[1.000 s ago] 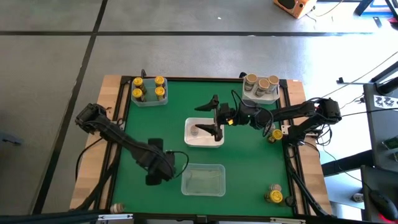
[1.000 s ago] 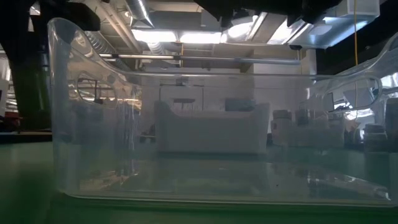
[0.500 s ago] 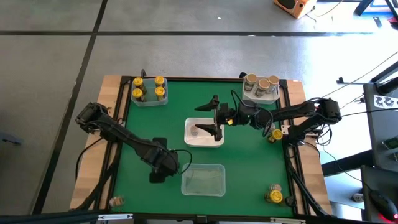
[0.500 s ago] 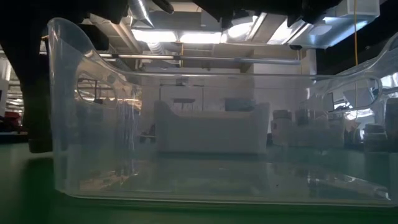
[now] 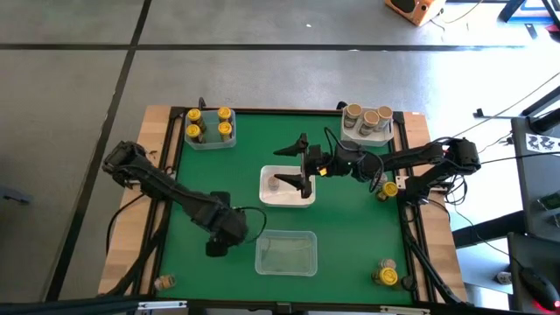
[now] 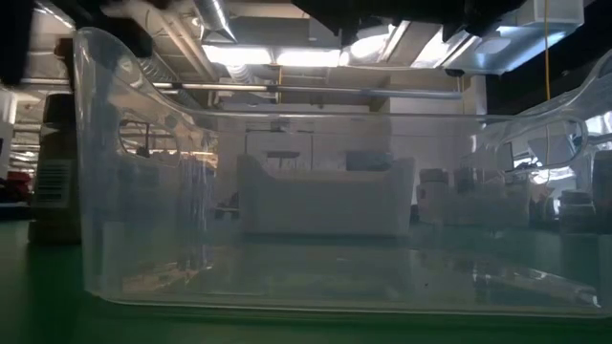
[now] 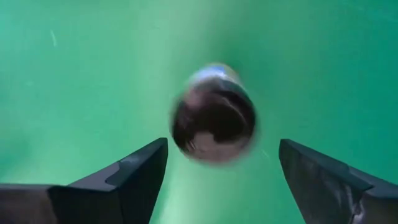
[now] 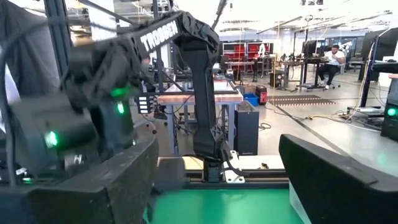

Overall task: Sort spices by type
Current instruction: Put the left brown seasoning bottle into the bottom white bin

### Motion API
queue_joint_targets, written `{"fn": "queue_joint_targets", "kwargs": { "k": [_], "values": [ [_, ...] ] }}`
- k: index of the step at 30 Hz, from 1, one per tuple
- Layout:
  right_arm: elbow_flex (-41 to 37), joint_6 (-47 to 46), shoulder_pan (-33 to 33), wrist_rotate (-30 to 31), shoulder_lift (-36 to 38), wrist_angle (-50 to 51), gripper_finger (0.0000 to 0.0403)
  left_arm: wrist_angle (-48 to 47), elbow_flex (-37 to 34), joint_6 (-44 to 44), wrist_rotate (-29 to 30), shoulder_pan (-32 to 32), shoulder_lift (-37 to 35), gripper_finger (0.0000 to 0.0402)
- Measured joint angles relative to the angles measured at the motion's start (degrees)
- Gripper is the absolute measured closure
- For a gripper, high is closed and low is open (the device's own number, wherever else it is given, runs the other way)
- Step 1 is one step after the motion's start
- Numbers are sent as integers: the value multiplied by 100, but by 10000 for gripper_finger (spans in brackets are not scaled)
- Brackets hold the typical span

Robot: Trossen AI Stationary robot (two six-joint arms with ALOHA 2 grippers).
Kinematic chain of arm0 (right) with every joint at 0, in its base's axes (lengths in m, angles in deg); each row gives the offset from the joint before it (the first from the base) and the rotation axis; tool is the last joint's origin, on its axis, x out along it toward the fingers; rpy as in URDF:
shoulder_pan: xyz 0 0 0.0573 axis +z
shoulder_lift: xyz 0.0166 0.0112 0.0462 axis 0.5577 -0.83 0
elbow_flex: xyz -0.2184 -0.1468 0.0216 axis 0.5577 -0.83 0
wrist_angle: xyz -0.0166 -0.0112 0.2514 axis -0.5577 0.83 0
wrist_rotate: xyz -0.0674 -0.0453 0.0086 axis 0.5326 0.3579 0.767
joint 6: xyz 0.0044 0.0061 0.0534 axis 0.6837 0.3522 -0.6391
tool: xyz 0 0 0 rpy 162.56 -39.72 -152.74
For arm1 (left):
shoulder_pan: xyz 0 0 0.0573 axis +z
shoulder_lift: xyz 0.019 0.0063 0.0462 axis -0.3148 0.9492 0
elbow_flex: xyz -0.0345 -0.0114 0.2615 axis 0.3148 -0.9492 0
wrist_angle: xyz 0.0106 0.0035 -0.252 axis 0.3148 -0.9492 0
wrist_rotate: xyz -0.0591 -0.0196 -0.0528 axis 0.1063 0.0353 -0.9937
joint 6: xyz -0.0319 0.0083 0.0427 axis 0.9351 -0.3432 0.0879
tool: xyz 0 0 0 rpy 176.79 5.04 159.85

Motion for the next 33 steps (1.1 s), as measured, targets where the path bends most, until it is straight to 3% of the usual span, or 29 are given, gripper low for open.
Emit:
{"fn": "queue_joint_targets", "kwargs": {
  "k": [7,12,20,26,33],
  "values": [
    [0,13,0,101,0,17,70,-93,6,965,-34,-805,-639,99],
    [0,13,0,101,-2,15,70,3,-61,1955,-95,-1624,-645,98],
    [0,8,0,106,-2,13,70,648,-462,4143,-1185,-2693,-589,100],
    [0,6,0,107,-2,9,70,1440,-828,5501,-1315,-3313,-583,100],
    [0,3,0,106,-2,9,70,1777,-1119,5913,-1525,-3779,-297,98]
  ]
}}
